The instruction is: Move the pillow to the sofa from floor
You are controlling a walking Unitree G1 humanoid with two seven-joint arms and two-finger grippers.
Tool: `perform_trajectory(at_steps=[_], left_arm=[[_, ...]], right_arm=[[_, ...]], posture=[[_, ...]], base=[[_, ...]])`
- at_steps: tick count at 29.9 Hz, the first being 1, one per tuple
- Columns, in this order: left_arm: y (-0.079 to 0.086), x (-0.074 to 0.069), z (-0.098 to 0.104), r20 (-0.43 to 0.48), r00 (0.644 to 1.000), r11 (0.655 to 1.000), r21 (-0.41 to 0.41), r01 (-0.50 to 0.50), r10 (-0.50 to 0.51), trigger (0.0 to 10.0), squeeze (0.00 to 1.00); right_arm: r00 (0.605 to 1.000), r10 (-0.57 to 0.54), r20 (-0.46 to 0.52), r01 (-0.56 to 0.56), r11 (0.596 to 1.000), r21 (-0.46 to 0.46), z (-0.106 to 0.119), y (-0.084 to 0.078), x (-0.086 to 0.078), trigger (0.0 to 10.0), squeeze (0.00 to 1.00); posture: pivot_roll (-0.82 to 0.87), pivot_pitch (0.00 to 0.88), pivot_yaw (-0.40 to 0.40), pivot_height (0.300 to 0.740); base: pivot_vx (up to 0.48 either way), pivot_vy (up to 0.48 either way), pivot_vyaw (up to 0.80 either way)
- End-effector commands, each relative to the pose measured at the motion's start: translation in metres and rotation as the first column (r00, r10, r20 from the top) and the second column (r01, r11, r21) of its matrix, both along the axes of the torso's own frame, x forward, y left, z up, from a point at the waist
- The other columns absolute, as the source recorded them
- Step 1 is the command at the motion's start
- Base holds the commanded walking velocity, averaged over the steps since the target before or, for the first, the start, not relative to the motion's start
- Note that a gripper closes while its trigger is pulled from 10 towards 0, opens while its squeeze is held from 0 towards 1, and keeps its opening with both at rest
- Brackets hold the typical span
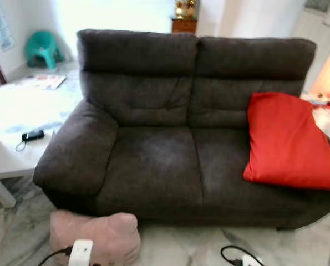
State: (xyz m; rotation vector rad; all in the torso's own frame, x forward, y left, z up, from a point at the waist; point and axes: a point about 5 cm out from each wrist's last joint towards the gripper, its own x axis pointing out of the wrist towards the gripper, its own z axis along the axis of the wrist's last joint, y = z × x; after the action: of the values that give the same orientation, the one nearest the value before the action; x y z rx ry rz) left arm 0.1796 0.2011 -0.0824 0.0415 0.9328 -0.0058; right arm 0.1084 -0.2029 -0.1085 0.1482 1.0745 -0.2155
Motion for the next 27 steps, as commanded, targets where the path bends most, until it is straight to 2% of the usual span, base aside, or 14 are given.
perform_trajectory(at_steps=[1, 27], left_arm=[[0.0099, -0.0026, 0.0004, -0.011, 1.000, 1.000, 0.026, -0.005, 0.005, 10.0, 0.00], [0.0104, -0.0023, 0.0006, -0.011, 1.000, 1.000, 0.027, -0.009, 0.009, 10.0, 0.00]], right_arm=[[0.999, 0.011, 0.035, -0.011, 1.000, 0.011, 0.0027, 0.0062, 0.0122, 10.0, 0.00], [0.999, 0.020, 0.040, -0.021, 1.000, 0.022, 0.0026, 0.0145, 0.0158, 10.0, 0.00]], posture=[[0.03, 0.000, -0.033, 0.740], [0.04, 0.000, -0.037, 0.740]], base=[[0.000, 0.386, 0.00], [0.000, 0.385, 0.00]])
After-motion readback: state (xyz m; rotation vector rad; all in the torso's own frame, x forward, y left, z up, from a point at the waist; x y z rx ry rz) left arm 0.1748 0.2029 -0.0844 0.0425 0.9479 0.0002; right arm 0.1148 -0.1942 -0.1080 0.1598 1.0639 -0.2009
